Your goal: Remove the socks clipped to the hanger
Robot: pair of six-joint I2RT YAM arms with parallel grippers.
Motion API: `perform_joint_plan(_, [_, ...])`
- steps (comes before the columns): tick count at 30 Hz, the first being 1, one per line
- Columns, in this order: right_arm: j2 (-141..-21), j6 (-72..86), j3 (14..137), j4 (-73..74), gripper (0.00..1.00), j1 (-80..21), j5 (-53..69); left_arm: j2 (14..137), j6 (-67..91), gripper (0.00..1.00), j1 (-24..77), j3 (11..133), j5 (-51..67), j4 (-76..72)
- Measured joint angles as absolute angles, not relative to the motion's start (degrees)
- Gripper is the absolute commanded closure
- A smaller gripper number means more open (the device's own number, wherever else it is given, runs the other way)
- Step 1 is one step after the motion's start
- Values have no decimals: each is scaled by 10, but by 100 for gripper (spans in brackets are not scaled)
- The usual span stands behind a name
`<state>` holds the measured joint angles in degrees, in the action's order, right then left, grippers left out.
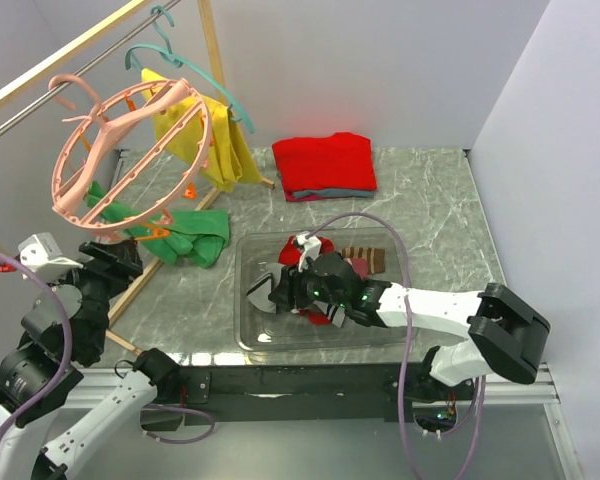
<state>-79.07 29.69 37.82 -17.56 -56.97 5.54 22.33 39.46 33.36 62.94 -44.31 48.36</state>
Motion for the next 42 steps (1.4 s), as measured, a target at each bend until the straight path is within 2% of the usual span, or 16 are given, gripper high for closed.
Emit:
perform_joint_plan(6, [-744,284,377,-142,26,-570,19,207,374,1,334,645,-388,487])
perform_joint_plan(11, [-670,270,362,-132,21,-569,-13,185,338,4,334,665,-278,475])
perform_joint_plan(17, [-633,270,343,-133,20,-568,-19,191,293,4,334,674,-56,424])
perform_joint_plan(22, [-626,274,326,-136,16,-567,-13,262,286,4,334,626,136,330])
perform_joint_plan(26, [-611,281,309,-138,8,-567,-11,324,306,4,334,549,232,232])
perform_joint_plan(27, [-603,285,303,-138,3,-567,-11,332,314,4,334,522,252,201])
perform_joint_plan(32, [-550,304,254,-152,0,-567,-23,331,376,4,335,416,302,66])
perform_joint_plan(42, [-381,367,93,-246,0,-567,-52,216,465,4,340,214,277,-121])
